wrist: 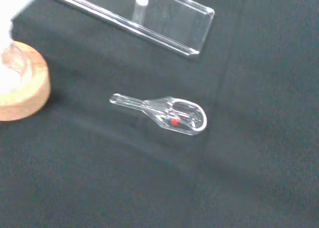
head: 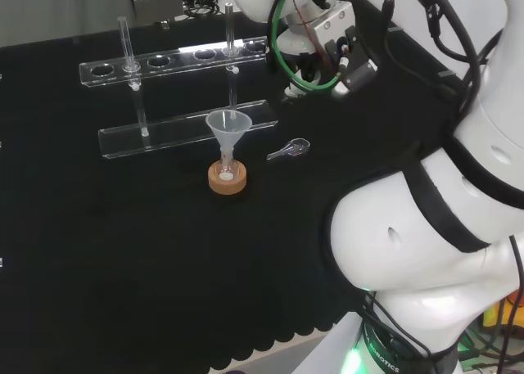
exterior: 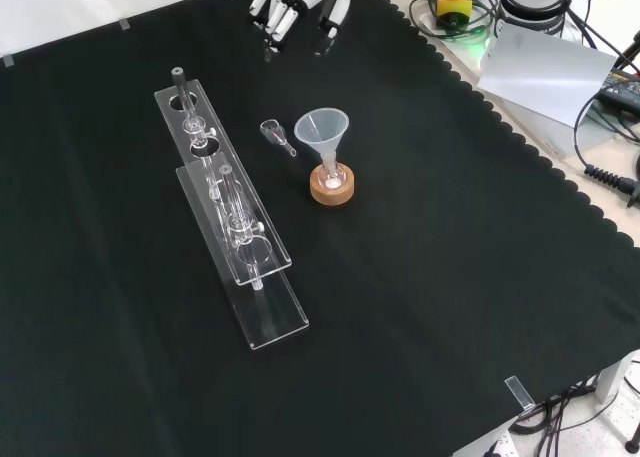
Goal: Remove the funnel from the round-bottom flask.
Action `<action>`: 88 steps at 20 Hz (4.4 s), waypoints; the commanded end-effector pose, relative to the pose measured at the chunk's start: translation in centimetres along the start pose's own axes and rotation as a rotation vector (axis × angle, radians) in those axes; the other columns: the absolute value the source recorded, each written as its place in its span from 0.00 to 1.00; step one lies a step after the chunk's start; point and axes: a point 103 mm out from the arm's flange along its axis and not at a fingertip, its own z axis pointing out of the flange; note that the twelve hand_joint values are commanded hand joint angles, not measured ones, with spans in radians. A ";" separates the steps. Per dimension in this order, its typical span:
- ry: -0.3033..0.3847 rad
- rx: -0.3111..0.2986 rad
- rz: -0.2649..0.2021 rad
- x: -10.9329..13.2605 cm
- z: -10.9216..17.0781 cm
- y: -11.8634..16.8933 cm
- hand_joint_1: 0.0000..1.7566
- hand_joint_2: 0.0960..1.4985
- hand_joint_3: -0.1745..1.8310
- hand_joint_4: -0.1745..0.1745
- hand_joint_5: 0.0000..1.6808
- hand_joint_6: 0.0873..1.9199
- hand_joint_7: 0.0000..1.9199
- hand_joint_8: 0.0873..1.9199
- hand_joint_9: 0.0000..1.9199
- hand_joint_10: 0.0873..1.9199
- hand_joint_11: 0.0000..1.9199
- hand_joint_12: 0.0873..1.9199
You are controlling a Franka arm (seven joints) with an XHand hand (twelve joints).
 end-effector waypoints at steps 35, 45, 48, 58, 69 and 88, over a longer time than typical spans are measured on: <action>0.025 0.238 -0.205 8.8 -0.2 5.0 0.28 0.51 0.04 0.57 0.00 0.00 0.00 0.22 0.31 0.00 0.25 0.70; -0.039 0.222 -0.187 8.5 0.7 6.0 0.34 0.53 0.04 0.54 0.03 0.00 0.00 0.24 0.31 0.00 0.24 0.70; -0.049 0.229 -0.188 8.2 0.8 6.2 0.34 0.53 0.04 0.54 0.03 0.00 0.00 0.24 0.32 0.00 0.24 0.70; 0.014 0.257 -0.201 7.8 2.1 6.9 0.35 0.53 0.04 0.55 0.05 0.00 0.02 0.27 0.34 0.00 0.24 0.70; 0.021 0.245 -0.220 8.2 2.8 7.6 0.36 0.55 0.02 0.52 0.08 0.00 0.02 0.32 0.27 0.28 0.25 0.69; 0.004 0.225 -0.250 8.8 2.6 7.7 0.41 0.59 0.00 0.50 0.31 0.01 0.24 0.31 0.47 0.23 0.28 0.66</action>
